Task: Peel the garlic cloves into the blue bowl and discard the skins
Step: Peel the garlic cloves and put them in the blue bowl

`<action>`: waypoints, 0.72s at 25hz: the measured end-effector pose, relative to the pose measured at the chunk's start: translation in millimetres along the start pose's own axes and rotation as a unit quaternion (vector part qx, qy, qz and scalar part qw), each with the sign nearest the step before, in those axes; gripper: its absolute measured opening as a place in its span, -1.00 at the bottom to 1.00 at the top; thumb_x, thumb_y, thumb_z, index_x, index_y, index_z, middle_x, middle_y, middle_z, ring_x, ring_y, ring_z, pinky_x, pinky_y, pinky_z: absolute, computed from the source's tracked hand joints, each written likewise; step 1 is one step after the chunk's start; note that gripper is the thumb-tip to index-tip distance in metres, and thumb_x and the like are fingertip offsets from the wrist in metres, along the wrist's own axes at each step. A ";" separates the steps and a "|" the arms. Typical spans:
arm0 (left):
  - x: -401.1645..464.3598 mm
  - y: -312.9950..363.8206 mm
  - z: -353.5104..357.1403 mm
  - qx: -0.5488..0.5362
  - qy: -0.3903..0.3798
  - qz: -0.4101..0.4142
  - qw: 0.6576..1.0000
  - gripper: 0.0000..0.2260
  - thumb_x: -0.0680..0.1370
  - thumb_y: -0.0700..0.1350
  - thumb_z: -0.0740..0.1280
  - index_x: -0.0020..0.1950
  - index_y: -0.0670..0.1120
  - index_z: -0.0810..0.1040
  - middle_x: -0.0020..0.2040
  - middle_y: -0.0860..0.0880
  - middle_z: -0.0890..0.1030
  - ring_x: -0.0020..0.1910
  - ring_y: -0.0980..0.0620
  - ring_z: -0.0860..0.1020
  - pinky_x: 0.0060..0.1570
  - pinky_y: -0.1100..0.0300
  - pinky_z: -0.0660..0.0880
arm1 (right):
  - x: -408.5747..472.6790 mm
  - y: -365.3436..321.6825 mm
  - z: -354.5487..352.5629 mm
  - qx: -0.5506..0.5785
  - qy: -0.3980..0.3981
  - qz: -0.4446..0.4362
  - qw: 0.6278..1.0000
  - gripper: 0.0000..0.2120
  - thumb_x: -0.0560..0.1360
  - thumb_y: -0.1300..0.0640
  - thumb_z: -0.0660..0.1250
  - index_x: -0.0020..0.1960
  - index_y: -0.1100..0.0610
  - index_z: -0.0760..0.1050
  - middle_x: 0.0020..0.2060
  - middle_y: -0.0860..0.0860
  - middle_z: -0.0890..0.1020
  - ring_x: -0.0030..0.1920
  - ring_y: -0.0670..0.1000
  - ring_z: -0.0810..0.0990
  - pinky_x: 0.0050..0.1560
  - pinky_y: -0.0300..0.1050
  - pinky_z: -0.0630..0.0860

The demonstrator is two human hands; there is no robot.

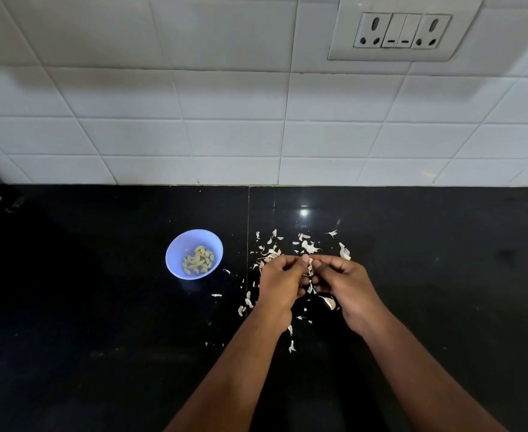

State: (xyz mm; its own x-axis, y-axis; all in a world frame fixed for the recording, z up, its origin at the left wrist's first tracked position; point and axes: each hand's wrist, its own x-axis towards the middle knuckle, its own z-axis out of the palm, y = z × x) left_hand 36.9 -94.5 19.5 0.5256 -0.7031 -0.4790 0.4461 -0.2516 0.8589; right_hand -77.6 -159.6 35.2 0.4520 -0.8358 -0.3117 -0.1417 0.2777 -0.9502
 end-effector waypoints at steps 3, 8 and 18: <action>-4.1 -0.6 3.4 -0.043 -0.008 -0.008 0.999 -0.89 0.63 -0.14 0.46 0.09 -0.17 0.69 -0.18 -0.07 0.67 -0.26 0.07 0.59 -0.34 0.26 0.51 | -6.8 2.1 4.5 0.095 0.009 0.034 0.995 -0.83 0.64 0.28 0.35 0.11 0.21 0.72 -0.22 0.12 0.70 -0.29 -0.06 0.60 -0.19 -0.17 0.60; -12.4 1.3 10.8 0.004 -0.006 0.043 0.999 -0.88 0.66 -0.14 0.40 0.08 -0.17 0.69 -0.24 -0.01 0.66 -0.36 0.19 0.57 -0.37 0.33 0.48 | -13.8 2.6 9.2 0.167 0.027 0.058 0.984 -0.82 0.65 0.29 0.33 0.12 0.27 0.70 -0.21 0.16 0.70 -0.28 -0.01 0.65 -0.22 -0.19 0.65; -29.5 -0.6 4.5 0.031 0.012 0.097 0.995 -0.88 0.66 -0.07 0.40 0.12 -0.11 0.63 -0.19 -0.05 0.68 -0.37 0.13 0.59 -0.41 0.19 0.55 | -26.2 -10.2 8.0 0.113 0.037 0.038 0.992 -0.88 0.61 0.31 0.38 0.01 0.25 0.71 -0.27 0.14 0.68 -0.32 -0.01 0.63 -0.24 -0.17 0.65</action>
State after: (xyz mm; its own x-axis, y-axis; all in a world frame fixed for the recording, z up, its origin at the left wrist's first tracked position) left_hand 17.8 -76.6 34.0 0.6146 -0.7269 -0.3064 0.2888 -0.1541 0.9449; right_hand -81.0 -136.8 53.1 0.3803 -0.8386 -0.3900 0.0325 0.4336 -0.9005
